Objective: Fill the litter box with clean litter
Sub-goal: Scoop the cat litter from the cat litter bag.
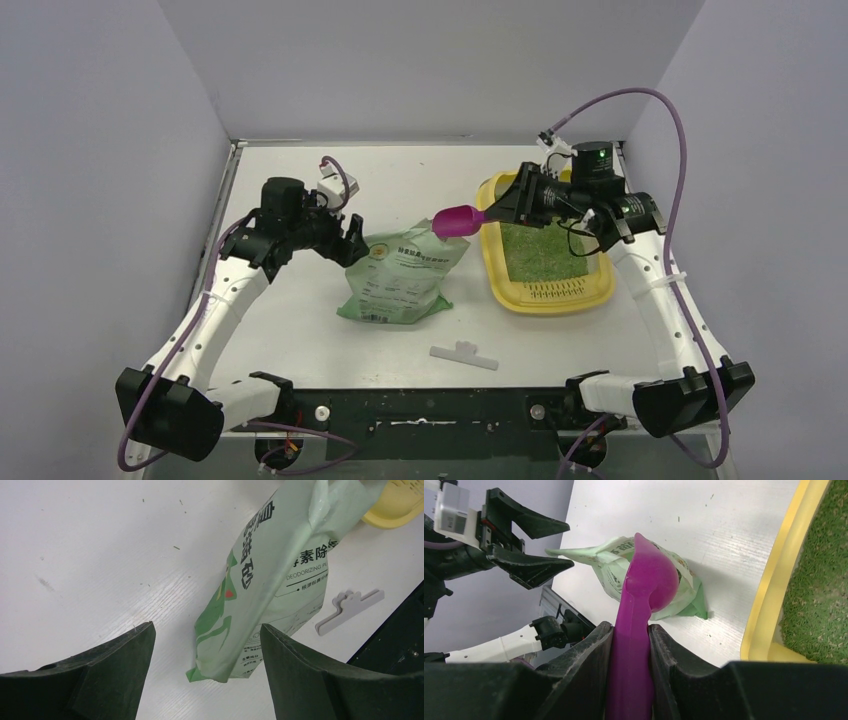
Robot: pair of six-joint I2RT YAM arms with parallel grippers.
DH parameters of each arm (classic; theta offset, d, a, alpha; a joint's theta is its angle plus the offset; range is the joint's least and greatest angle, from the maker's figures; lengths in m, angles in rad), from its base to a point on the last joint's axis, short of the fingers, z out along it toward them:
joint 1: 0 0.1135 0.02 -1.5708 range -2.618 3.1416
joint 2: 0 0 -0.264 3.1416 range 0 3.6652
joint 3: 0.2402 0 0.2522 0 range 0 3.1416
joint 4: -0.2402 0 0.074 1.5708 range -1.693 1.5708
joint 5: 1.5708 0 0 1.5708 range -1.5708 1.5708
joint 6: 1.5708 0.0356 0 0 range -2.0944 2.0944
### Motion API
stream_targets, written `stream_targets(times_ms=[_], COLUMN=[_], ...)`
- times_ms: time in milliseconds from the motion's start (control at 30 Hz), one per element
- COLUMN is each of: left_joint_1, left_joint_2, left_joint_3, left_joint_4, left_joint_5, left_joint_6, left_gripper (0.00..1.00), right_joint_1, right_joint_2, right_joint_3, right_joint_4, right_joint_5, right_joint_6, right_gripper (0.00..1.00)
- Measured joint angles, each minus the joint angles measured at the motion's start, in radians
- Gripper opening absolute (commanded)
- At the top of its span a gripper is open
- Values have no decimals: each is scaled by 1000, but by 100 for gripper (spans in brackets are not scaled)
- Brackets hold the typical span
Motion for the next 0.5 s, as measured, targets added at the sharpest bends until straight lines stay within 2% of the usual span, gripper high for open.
stream_targets(times_ms=[133, 500], left_joint_1=[0, -1], left_joint_2=[0, 56], left_joint_3=[0, 31], left_joint_4=[1, -23], left_joint_5=[17, 63], left_joint_6=[14, 69], left_gripper=[75, 75], right_joint_1=[0, 20], right_joint_2=[48, 174], right_joint_3=[91, 156], right_joint_4=[-36, -148], right_joint_5=[-3, -15], right_joint_6=[-39, -143], right_gripper=[0, 0])
